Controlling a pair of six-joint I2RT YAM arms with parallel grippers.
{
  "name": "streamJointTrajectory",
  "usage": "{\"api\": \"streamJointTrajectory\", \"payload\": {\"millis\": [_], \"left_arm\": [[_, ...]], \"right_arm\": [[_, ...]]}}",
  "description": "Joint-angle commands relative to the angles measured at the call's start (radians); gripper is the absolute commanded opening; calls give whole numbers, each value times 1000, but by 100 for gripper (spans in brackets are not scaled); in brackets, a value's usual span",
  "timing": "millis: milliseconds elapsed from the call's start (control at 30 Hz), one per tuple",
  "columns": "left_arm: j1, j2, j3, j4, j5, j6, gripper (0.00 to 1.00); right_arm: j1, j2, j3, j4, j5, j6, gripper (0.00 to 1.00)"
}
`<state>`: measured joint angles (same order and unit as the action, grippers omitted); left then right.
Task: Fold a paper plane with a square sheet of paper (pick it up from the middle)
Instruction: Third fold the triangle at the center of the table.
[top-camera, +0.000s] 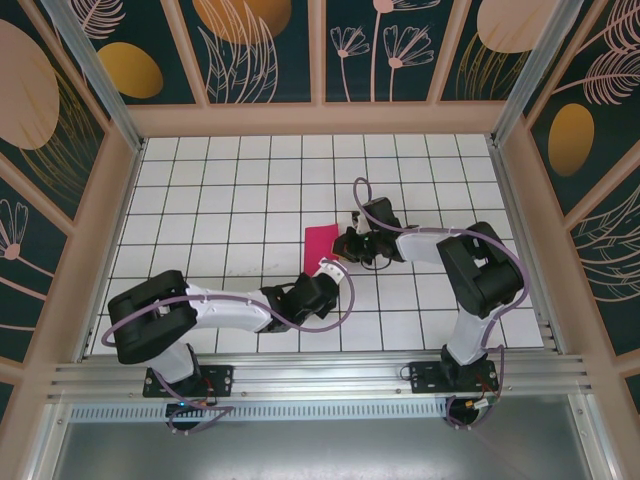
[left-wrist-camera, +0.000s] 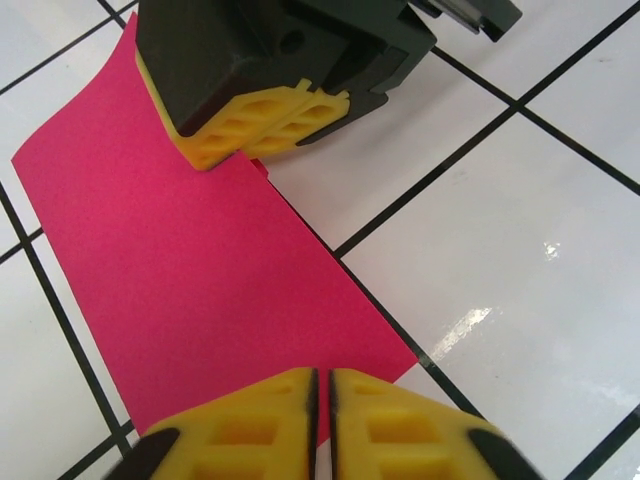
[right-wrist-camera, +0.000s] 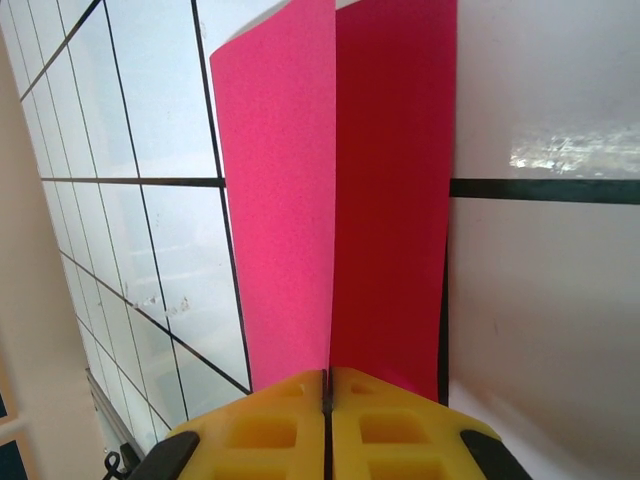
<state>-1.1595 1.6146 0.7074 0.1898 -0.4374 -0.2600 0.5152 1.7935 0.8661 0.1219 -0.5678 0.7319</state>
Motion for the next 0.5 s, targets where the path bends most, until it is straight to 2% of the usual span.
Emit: {"api": "streamJointTrajectory", "payload": {"millis": [0, 33, 167, 200, 267, 367, 467], "left_arm": [[-3, -28, 11, 10, -25, 12, 4], [-3, -28, 13, 8, -29, 10, 0], [-3, -31, 14, 0, -39, 9, 0], [-3, -36, 11, 3, -22, 15, 7], [-3, -56, -17, 39, 40, 36, 27], [-3, -47, -25, 47, 73, 52, 48], [-4, -16, -20, 41, 75, 55, 54]], "right_arm": [[8, 19, 29, -31, 14, -25, 10], [8, 18, 29, -31, 14, -27, 10], [8, 13, 30, -33, 21, -27, 10], [8, 13, 29, -32, 21, -26, 10], [8, 16, 32, -25, 6, -25, 9], [6, 13, 33, -12, -13, -14, 9], [6, 10, 40, -26, -19, -10, 9]]}}
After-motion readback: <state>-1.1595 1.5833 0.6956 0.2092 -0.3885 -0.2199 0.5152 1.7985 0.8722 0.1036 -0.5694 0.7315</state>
